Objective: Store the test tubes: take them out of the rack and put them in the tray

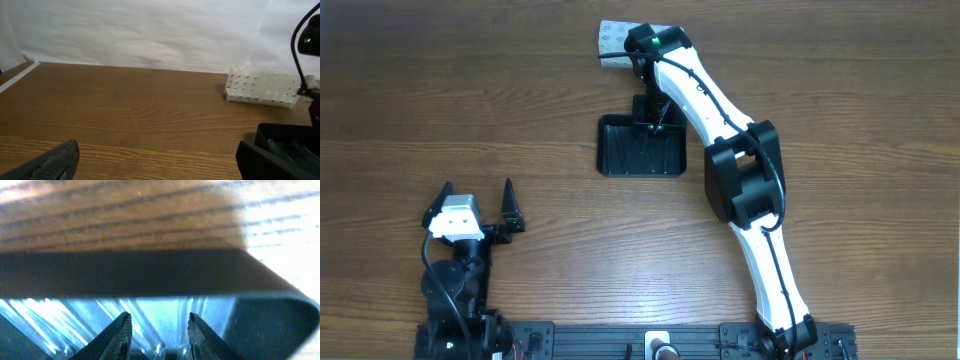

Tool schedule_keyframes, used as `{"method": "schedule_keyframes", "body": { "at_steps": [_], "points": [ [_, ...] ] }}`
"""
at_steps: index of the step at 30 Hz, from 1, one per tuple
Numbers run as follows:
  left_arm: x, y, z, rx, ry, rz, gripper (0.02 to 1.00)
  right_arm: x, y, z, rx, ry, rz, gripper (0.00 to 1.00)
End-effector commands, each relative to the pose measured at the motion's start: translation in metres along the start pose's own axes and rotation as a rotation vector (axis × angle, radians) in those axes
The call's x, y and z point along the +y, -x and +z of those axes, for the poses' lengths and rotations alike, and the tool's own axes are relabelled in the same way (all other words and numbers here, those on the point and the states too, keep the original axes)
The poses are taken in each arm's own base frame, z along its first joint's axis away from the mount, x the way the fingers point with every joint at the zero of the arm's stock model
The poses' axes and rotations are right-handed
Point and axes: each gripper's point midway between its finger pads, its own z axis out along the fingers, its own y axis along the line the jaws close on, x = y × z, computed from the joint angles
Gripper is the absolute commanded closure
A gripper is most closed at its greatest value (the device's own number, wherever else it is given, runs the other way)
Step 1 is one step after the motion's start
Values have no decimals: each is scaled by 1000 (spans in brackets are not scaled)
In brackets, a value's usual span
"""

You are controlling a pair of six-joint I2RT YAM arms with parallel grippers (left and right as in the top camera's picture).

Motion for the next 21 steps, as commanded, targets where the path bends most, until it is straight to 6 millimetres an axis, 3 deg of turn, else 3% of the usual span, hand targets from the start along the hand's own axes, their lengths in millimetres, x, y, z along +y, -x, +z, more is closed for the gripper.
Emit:
{"method": "schedule_keyframes", "body": {
  "at_steps": [1,5,10,17,21],
  "points": [
    [-2,-2,0,2,-11,10,20,8,-4,-70,-128,79,-52,555],
    [-2,-2,0,2,-11,10,23,-2,-6,-107,-222,57,-95,446],
    [-2,-2,0,2,-11,10,20,-38,-13,-151,-338,-98,-127,325],
    [-2,-2,0,2,-11,10,20,-92,-57,-204,-367,-278,-150,7],
    [-2,-2,0,2,-11,10,20,-111,-86,-226,-396,-270,-130,9]
  ]
}}
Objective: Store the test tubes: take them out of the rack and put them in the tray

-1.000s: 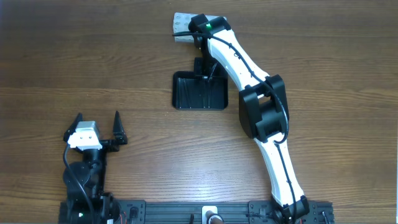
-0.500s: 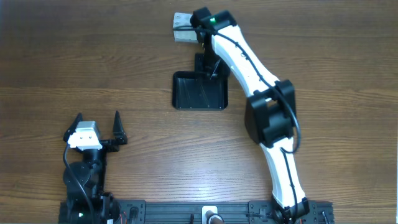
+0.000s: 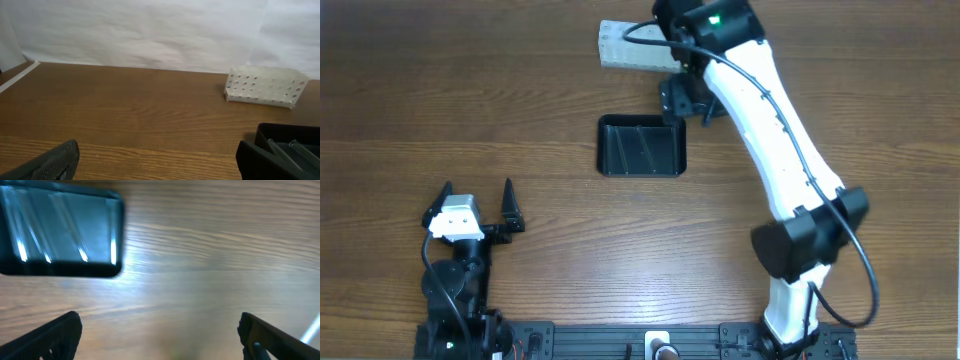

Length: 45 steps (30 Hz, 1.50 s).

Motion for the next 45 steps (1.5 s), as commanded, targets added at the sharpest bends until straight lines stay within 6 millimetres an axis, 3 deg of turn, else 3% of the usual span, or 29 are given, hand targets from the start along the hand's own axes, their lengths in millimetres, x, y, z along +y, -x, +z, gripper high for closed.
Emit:
{"method": "schedule_keyframes", "body": {
  "at_steps": [1,5,10,12,15,18,22,29,34,45],
  "points": [
    [-2,-2,0,2,-11,10,20,-41,-24,-41,-99,-54,33,9],
    [-2,-2,0,2,-11,10,23,-64,-70,-49,-99,-57,56,9],
    [-2,-2,0,2,-11,10,20,-92,-132,-38,-194,-37,139,7],
    [-2,-2,0,2,-11,10,20,-95,-138,-35,-275,-2,156,9],
    [-2,-2,0,2,-11,10,20,-86,-128,-37,-440,85,106,7],
    [-2,-2,0,2,-11,10,23,-77,-94,-54,-682,133,18,9],
    [-2,-2,0,2,-11,10,23,-84,-50,-82,-984,61,2,7],
    [-2,-2,0,2,-11,10,20,-77,-45,-82,-1163,72,29,7],
    [-2,-2,0,2,-11,10,20,-79,-65,-53,-1226,65,58,7],
    [-2,-2,0,2,-11,10,20,-83,-120,63,-1129,7,97,7]
  ]
}}
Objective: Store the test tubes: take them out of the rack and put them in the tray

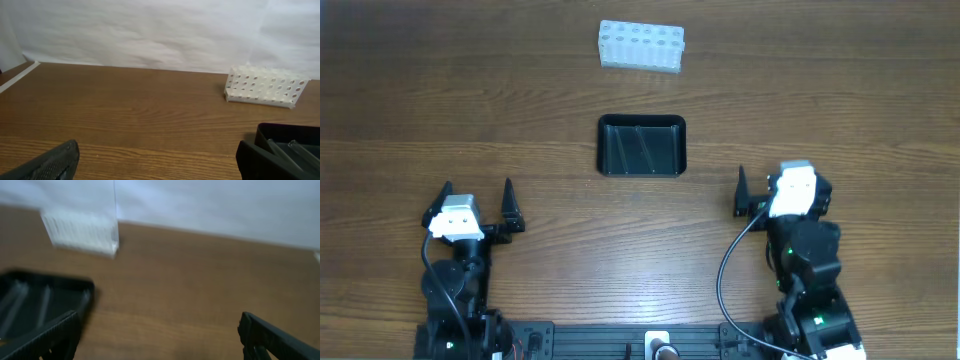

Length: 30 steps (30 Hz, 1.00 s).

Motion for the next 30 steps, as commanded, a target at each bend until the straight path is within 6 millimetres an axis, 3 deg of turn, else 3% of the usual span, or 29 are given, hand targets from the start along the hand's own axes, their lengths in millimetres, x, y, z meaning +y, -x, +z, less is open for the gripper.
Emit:
{"method": "schedule_keyframes", "body": {
  "at_steps": [1,8,18,30],
  "points": [
    [-2,-2,0,2,-11,10,20,-7,-36,0,28,-36,-4,7],
    [-2,-2,0,2,-11,10,20,-25,-70,-4,18,-112,20,9],
    [-2,-2,0,2,-11,10,20,-62,-35,-23,-162,-261,71,9],
    [-2,-2,0,2,-11,10,20,-61,-36,-22,-159,-255,70,9]
  ]
}}
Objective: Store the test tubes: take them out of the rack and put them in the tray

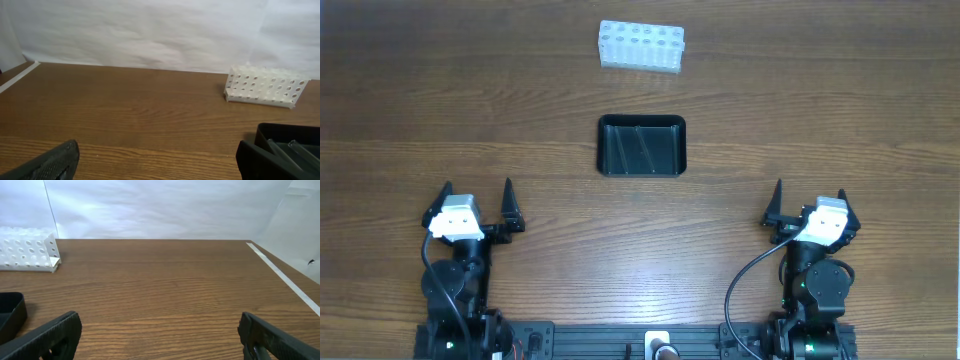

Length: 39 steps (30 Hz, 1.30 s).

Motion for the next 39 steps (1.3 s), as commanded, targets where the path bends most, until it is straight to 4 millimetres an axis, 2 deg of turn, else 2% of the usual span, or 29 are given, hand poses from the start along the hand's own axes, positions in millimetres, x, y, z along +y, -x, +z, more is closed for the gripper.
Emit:
{"method": "schedule_keyframes", "body": {
  "at_steps": [1,7,14,39],
  "points": [
    [-2,-2,0,2,-11,10,23,-1,-2,0,0,-5,-6,7],
    [-2,-2,0,2,-11,10,20,17,-4,-1,2,98,-8,7],
    [-2,-2,0,2,-11,10,20,26,-4,-2,1,148,-8,9],
    [-2,-2,0,2,-11,10,20,26,-4,-2,1,149,-8,7]
  ]
}}
